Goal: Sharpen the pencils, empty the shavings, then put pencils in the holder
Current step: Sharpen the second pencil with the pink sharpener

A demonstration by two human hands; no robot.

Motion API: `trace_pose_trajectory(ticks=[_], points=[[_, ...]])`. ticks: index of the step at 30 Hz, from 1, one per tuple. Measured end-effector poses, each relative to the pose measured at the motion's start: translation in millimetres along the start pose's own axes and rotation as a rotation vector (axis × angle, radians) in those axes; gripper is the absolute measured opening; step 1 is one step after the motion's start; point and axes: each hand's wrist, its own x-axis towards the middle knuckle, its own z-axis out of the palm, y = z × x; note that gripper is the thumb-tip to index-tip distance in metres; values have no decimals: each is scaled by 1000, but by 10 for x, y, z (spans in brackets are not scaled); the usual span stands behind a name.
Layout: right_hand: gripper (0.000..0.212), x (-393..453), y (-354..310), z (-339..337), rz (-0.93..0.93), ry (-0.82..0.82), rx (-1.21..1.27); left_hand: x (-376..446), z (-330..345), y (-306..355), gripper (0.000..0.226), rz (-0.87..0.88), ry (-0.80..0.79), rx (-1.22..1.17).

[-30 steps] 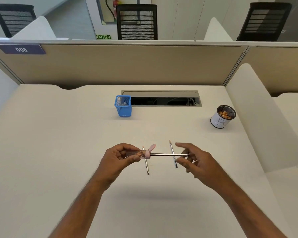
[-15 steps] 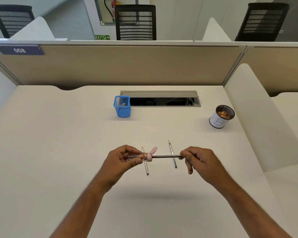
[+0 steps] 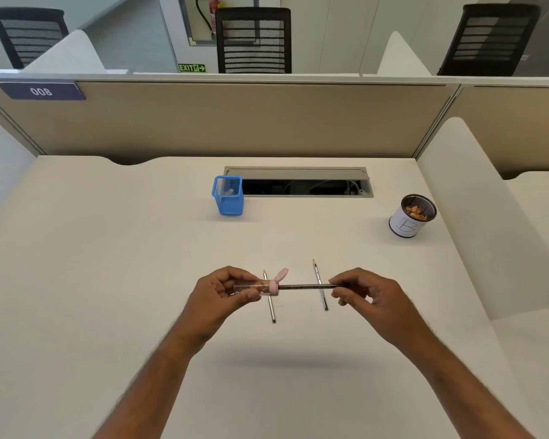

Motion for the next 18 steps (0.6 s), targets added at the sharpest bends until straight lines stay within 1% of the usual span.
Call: trace_pose_trajectory(ticks=[6,8,9,13,15,18], points=[[20,11,-13,12,-6,21,-19,1,-1,1,31,-2,-13,14],[17,19,-6,24,0,4,-25,-5,-6,0,31,-5,-10,22],[18,24,-14,37,17,-17,-20,-8,-9,-3,30,-7,-9,24],[40,33,22,104,111,-95,-34,-3,-39,-20,21,-14,-14,76],[38,39,42,112,125,-103,-1,-4,-61,-37,22,-26,-14,94],[28,39,58,102,115,-118,27,-7,-65,-36,22,-35,5,101]])
